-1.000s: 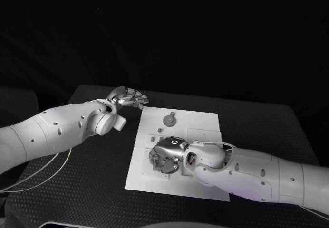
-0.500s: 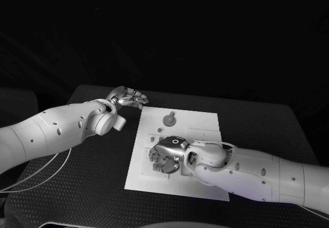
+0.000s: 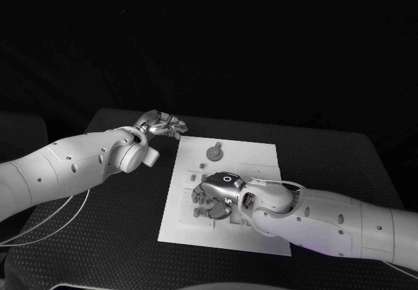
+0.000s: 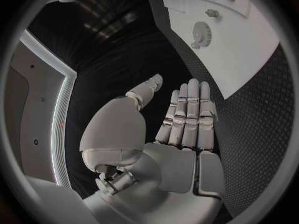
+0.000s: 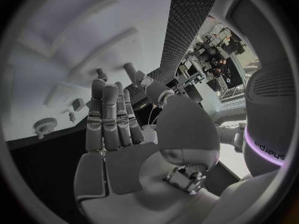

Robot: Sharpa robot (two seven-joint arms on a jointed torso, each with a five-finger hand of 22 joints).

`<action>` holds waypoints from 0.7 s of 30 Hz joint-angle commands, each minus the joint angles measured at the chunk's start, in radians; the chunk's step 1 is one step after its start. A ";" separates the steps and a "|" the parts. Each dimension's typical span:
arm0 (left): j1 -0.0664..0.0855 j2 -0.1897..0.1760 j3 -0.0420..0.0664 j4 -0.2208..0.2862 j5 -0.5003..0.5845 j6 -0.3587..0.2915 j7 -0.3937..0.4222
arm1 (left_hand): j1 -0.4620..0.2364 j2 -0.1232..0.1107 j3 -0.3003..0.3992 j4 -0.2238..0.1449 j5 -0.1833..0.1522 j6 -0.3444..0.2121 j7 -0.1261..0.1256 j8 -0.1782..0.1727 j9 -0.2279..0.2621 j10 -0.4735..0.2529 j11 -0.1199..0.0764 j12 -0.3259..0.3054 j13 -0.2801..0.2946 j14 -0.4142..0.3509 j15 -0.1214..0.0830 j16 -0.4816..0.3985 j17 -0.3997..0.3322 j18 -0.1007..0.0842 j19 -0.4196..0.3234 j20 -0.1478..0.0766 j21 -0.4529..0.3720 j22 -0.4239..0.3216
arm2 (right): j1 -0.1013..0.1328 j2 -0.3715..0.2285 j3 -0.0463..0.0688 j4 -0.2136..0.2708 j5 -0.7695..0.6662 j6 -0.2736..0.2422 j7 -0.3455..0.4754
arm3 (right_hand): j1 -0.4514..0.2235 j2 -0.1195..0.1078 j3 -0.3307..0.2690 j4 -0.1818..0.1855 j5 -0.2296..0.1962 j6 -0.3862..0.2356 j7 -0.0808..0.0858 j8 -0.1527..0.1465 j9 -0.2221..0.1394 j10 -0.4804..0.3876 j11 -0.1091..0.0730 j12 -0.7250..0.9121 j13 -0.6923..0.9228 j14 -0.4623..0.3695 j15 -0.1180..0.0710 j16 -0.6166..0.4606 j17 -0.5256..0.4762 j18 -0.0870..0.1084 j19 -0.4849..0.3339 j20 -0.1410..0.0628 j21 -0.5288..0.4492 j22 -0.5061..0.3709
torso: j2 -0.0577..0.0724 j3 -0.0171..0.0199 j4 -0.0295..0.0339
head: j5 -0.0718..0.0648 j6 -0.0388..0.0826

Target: Assemble the parts on the task board

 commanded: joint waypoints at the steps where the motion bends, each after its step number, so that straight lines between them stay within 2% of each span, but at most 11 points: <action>1: 0.003 0.000 0.001 -0.001 0.004 0.012 0.008 | -0.009 -0.002 -0.001 0.005 -0.004 -0.006 -0.002 0.006 0.001 -0.007 -0.002 0.002 -0.002 0.004 0.000 -0.004 0.001 -0.005 0.005 0.001 -0.001 -0.001 | 0.009 -0.018 0.002 0.022 0.067 -0.098 0.041 | 0.000 -0.012 -0.001 0.000 0.000 -0.008 0.002 -0.005 -0.001 -0.007 0.000 -0.005 0.001 -0.005 0.000 0.010 0.003 0.015 -0.004 -0.001 0.011 0.025 | 0.000 -0.0002 -0.0003 | -0.001 0.001; 4: 0.003 0.001 0.001 -0.002 0.004 0.012 0.008 | -0.009 -0.002 -0.001 0.005 -0.004 -0.006 -0.002 0.006 0.001 -0.007 -0.002 0.002 -0.002 0.004 0.000 -0.005 0.002 -0.005 0.005 0.001 -0.001 -0.002 | 0.025 -0.038 0.007 0.040 0.129 -0.146 0.059 | -0.009 -0.018 -0.005 0.011 0.000 -0.012 0.004 -0.005 -0.001 0.014 -0.008 0.008 0.010 0.008 -0.009 0.035 0.014 0.016 0.011 -0.006 0.031 0.027 | 0.000 0.0002 -0.0010 | -0.002 0.004; 6: 0.003 0.001 0.001 -0.002 0.004 0.012 0.008 | -0.009 -0.002 -0.001 0.005 -0.004 -0.006 -0.002 0.006 0.001 -0.007 -0.002 0.002 -0.002 0.004 0.000 -0.005 0.002 -0.005 0.005 0.001 -0.001 -0.002 | 0.036 -0.054 0.015 0.052 0.155 -0.150 0.063 | -0.014 -0.020 -0.007 0.018 0.000 -0.014 0.005 -0.005 -0.001 0.018 -0.011 0.011 0.014 0.009 -0.011 0.048 0.020 0.016 0.015 -0.009 0.041 0.026 | -0.001 0.0002 -0.0008 | -0.005 0.006; 8: 0.003 -0.001 0.001 -0.002 0.005 0.013 0.009 | -0.009 -0.002 -0.001 0.005 -0.004 -0.006 -0.002 0.006 0.001 -0.007 -0.002 0.002 -0.002 0.004 0.000 -0.005 0.002 -0.005 0.005 0.001 -0.001 -0.002 | 0.048 -0.070 0.029 0.058 0.170 -0.128 0.055 | -0.023 -0.021 -0.009 0.027 0.000 -0.015 0.005 -0.005 0.000 0.021 -0.012 0.013 0.019 0.009 -0.012 0.057 0.024 0.015 0.016 -0.011 0.049 0.026 | -0.001 0.0002 -0.0012 | -0.006 0.009; 10: 0.003 -0.002 0.001 -0.001 0.005 0.013 0.008 | -0.009 -0.002 -0.001 0.005 -0.004 -0.006 -0.002 0.006 0.001 -0.007 -0.002 0.002 -0.002 0.004 0.000 -0.005 0.002 -0.005 0.005 0.001 -0.001 -0.002 | 0.064 -0.090 0.032 0.063 0.212 -0.098 0.056 | -0.049 -0.012 -0.013 0.055 0.000 -0.018 0.008 -0.006 -0.001 0.023 -0.012 0.014 0.023 0.010 -0.012 0.063 0.025 0.016 0.017 -0.011 0.055 0.025 | -0.001 0.0001 -0.0027 | -0.006 0.012; 13: 0.003 0.000 0.001 -0.002 0.006 0.014 0.008 | -0.009 -0.002 -0.001 0.005 -0.004 -0.006 -0.002 0.006 0.001 -0.007 -0.002 0.002 -0.002 0.004 0.000 -0.005 0.002 -0.005 0.005 0.001 -0.001 -0.002 | 0.088 -0.119 0.034 0.067 0.299 -0.062 0.048 | -0.051 -0.005 -0.011 0.062 0.000 -0.018 0.008 -0.005 0.000 0.035 -0.016 0.022 0.029 0.012 -0.015 0.066 0.025 0.016 0.016 -0.013 0.058 0.025 | 0.000 0.0005 -0.0030 | -0.009 0.016; 16: 0.003 0.000 0.000 -0.004 0.006 0.013 0.008 | -0.009 -0.002 -0.001 0.005 -0.004 -0.006 -0.002 0.006 0.001 -0.007 -0.002 0.002 -0.002 0.004 0.000 -0.005 0.002 -0.005 0.005 0.001 -0.001 -0.002 | 0.111 -0.164 0.051 0.069 0.381 0.028 0.004 | -0.056 0.007 -0.015 0.074 0.000 -0.016 0.004 -0.002 0.002 0.088 -0.036 0.061 0.063 0.013 -0.033 0.070 0.024 0.016 0.015 -0.016 0.066 0.025 | -0.001 0.0014 -0.0030 | -0.014 0.018; 18: 0.003 0.001 0.000 -0.005 0.006 0.013 0.009 | -0.009 -0.003 -0.001 0.005 -0.004 -0.006 -0.002 0.006 0.001 -0.007 -0.002 0.002 -0.002 0.004 0.000 -0.005 0.003 -0.005 0.005 0.001 -0.001 -0.002 | 0.128 -0.196 0.052 0.078 0.384 0.072 -0.040 | -0.050 0.024 -0.016 0.075 0.000 -0.011 -0.003 0.002 0.005 0.121 -0.047 0.096 0.100 0.012 -0.044 0.072 0.022 0.015 0.013 -0.018 0.071 0.024 | -0.002 0.0021 -0.0046 | -0.017 0.020; 19: 0.003 0.001 0.000 -0.005 0.006 0.014 0.009 | -0.009 -0.003 -0.001 0.005 -0.004 -0.006 -0.002 0.006 0.001 -0.007 -0.002 0.002 -0.002 0.004 0.000 -0.005 0.003 -0.005 0.005 0.001 -0.001 -0.002 | 0.132 -0.204 0.052 0.079 0.374 0.074 -0.045 | -0.042 0.034 -0.015 0.071 0.001 -0.006 -0.008 0.006 0.007 0.139 -0.056 0.118 0.123 0.014 -0.051 0.075 0.022 0.016 0.014 -0.020 0.074 0.024 | -0.002 0.0019 -0.0041 | -0.019 0.022; 20: 0.003 0.000 0.000 -0.005 0.006 0.013 0.008 | -0.009 -0.003 -0.001 0.005 -0.004 -0.006 -0.002 0.006 0.001 -0.007 -0.002 0.002 -0.002 0.004 0.000 -0.005 0.003 -0.005 0.005 0.001 -0.001 -0.002 | 0.136 -0.220 0.052 0.084 0.370 0.078 -0.061 | -0.035 0.044 -0.020 0.063 0.000 0.008 -0.020 0.015 0.013 0.166 -0.071 0.161 0.170 0.021 -0.064 0.082 0.023 0.016 0.023 -0.022 0.081 0.023 | -0.002 0.0023 -0.0047 | -0.021 0.022; 21: 0.003 0.001 0.000 -0.006 0.006 0.012 0.008 | -0.009 -0.003 -0.001 0.005 -0.004 -0.006 -0.002 0.006 0.001 -0.007 -0.002 0.002 -0.002 0.004 0.000 -0.006 0.003 -0.005 0.005 0.001 -0.001 -0.002 | 0.138 -0.232 0.052 0.088 0.378 0.109 -0.082 | -0.034 0.049 -0.026 0.059 -0.002 0.016 -0.027 0.019 0.017 0.171 -0.076 0.202 0.221 0.028 -0.073 0.091 0.026 0.016 0.034 -0.027 0.088 0.023 | -0.002 0.0023 -0.0044 | -0.023 0.024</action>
